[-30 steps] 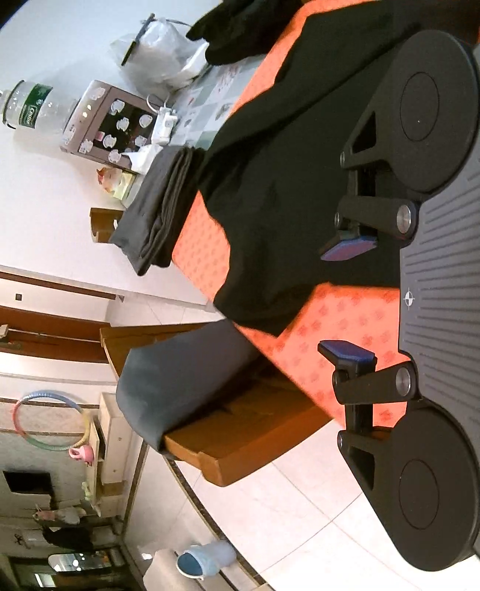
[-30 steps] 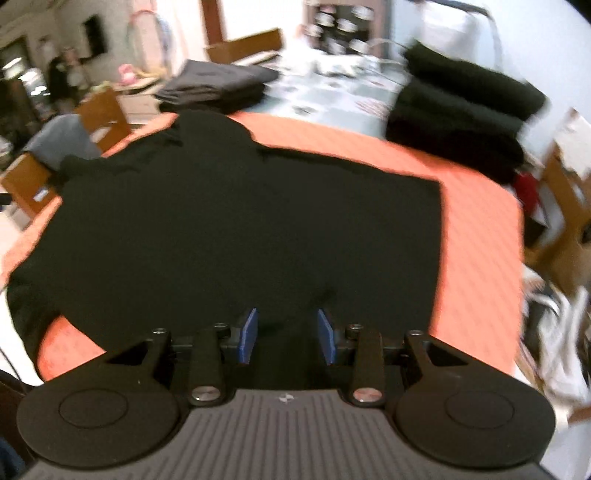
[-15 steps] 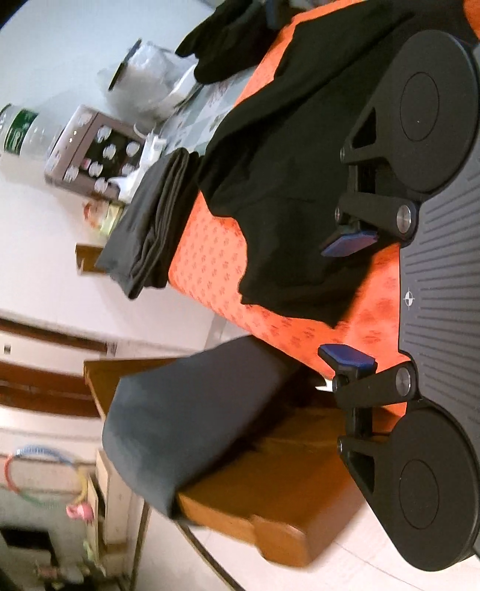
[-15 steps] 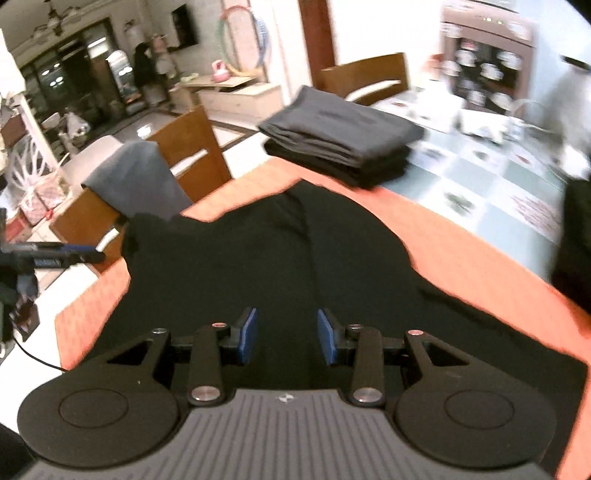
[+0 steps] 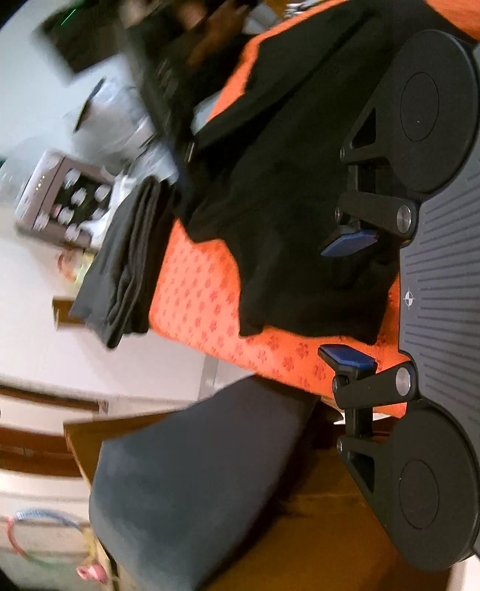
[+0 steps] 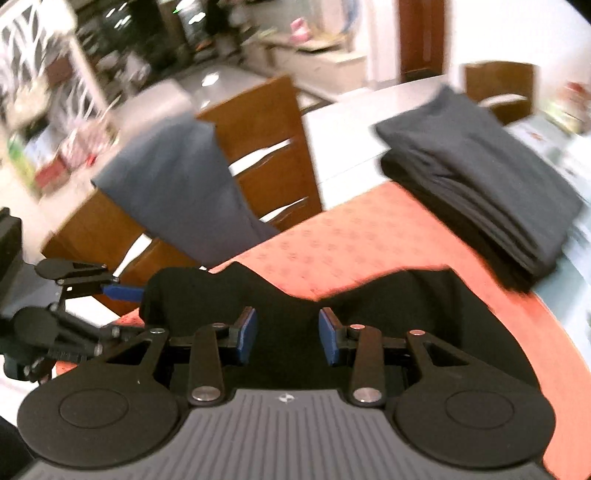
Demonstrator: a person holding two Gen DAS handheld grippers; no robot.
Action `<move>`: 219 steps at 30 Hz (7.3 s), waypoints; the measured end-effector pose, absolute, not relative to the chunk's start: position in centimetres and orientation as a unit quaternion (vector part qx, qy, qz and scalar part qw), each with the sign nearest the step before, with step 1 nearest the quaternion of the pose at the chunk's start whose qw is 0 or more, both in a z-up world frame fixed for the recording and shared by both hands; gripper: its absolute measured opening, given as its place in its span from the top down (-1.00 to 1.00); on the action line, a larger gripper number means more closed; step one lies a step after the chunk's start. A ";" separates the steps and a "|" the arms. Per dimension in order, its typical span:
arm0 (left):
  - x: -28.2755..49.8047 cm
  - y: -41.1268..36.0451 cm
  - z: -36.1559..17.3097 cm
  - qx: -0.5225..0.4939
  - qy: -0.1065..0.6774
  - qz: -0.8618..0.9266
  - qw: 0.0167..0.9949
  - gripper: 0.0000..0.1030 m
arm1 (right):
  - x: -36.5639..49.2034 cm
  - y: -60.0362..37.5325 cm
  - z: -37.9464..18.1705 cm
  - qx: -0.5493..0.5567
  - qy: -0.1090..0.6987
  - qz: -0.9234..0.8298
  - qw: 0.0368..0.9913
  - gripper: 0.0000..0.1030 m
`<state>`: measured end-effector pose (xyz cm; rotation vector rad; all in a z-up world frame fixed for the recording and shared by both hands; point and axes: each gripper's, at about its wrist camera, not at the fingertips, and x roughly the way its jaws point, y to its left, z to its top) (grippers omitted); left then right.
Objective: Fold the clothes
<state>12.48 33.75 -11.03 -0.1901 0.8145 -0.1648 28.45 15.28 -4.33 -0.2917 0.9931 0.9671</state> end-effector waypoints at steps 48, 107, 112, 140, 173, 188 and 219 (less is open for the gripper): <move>10.1 25.3 -5.8 -0.018 0.330 -0.285 0.900 0.84 | 25.2 25.9 -1.2 -0.485 0.418 0.503 0.581 0.06; 13.8 34.3 -11.0 -0.079 0.477 -0.033 0.875 0.80 | 32.0 21.5 -1.7 -0.145 0.547 0.381 0.731 -0.08; 13.5 34.0 -10.6 -0.078 0.466 -0.037 0.880 0.81 | 31.0 22.3 -1.9 -0.206 0.535 0.371 0.731 -0.42; 12.0 36.6 -9.9 -0.180 0.458 -0.047 0.869 0.22 | 27.3 18.9 -7.4 -0.151 0.473 0.391 0.775 0.39; 11.9 32.2 -9.2 0.179 0.432 -0.118 0.876 0.92 | 13.5 14.4 -7.0 -0.083 0.492 0.385 0.776 0.33; 11.4 33.2 -9.3 0.156 0.459 -0.079 0.871 0.82 | 12.9 17.2 -9.8 -0.111 0.491 0.413 0.759 0.23; 23.1 33.6 -11.9 -0.011 0.423 -0.026 0.906 0.47 | 10.4 -1.7 -7.1 -0.014 0.480 0.158 0.863 0.13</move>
